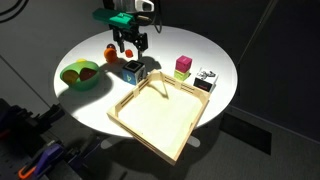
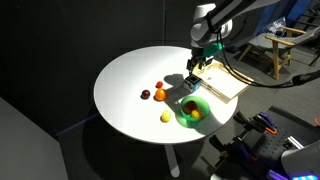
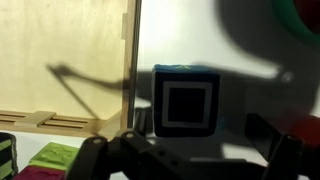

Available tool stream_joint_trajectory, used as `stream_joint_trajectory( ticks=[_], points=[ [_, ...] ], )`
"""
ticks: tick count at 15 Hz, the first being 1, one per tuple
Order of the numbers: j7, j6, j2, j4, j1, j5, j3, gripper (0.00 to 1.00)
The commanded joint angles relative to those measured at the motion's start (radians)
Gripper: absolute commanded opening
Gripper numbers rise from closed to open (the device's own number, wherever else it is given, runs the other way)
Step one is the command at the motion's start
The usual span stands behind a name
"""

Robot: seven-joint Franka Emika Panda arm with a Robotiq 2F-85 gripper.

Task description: Put the cube-shaped box on the tray

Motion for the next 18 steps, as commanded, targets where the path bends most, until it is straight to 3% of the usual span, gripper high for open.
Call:
stream_joint_trajectory(
  ticks=[1, 18],
  points=[
    [-0.055, 0.036, 0.041, 0.022, -0.015, -0.016, 0.027, 1.00],
    [-0.034, 0.087, 0.158, 0.079, -0.009, -0.052, 0.021, 1.00]
  ],
)
